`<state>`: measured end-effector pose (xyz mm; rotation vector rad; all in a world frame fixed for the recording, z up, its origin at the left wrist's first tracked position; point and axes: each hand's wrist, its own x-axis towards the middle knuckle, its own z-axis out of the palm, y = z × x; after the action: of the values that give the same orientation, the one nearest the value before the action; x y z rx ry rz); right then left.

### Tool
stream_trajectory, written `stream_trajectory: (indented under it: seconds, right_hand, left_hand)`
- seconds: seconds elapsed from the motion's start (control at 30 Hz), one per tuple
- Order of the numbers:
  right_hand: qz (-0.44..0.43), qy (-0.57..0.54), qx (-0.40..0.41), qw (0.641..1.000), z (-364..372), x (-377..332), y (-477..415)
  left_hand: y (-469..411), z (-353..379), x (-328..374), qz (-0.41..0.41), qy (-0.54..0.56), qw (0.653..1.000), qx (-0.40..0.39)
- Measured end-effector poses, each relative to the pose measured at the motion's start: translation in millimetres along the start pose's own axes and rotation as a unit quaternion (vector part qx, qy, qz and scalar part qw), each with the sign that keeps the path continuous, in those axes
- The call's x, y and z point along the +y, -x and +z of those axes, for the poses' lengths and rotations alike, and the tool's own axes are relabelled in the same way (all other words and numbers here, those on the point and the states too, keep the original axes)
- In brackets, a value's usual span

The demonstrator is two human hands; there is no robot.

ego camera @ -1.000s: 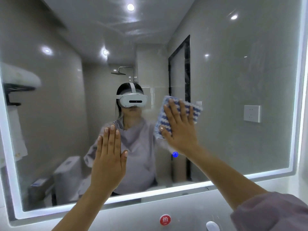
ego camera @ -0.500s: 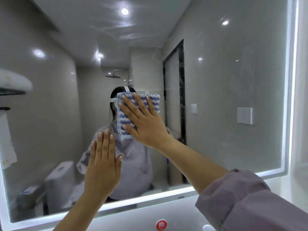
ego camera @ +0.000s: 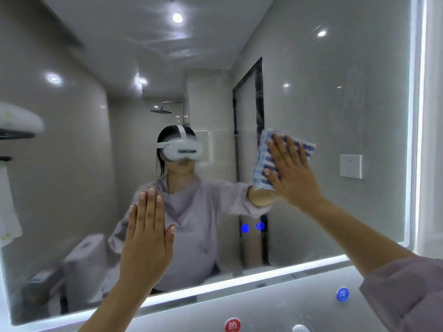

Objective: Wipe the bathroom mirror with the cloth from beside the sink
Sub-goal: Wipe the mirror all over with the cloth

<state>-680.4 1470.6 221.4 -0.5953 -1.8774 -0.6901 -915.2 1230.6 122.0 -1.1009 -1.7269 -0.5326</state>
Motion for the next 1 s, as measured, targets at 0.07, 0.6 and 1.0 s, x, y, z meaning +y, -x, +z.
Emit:
stream_trajectory:
  seconds: [0.07,0.6,1.0]
  right_hand:
    - [0.031,0.014,-0.015,0.999,-0.8,15.5,7.1]
    - [0.145,-0.138,0.023,0.979,2.4,-98.9,-7.1]
    - [-0.149,-0.094,-0.072,0.982,-14.9,-182.8,-31.8]
  left_hand:
    - [0.3,-0.1,0.5,-0.001,0.003,1.000,-0.001]
    - [-0.3,2.3,0.1,-0.008,0.030,0.999,0.011]
    - [0.7,2.4,-2.0,-0.012,0.033,0.999,-0.007]
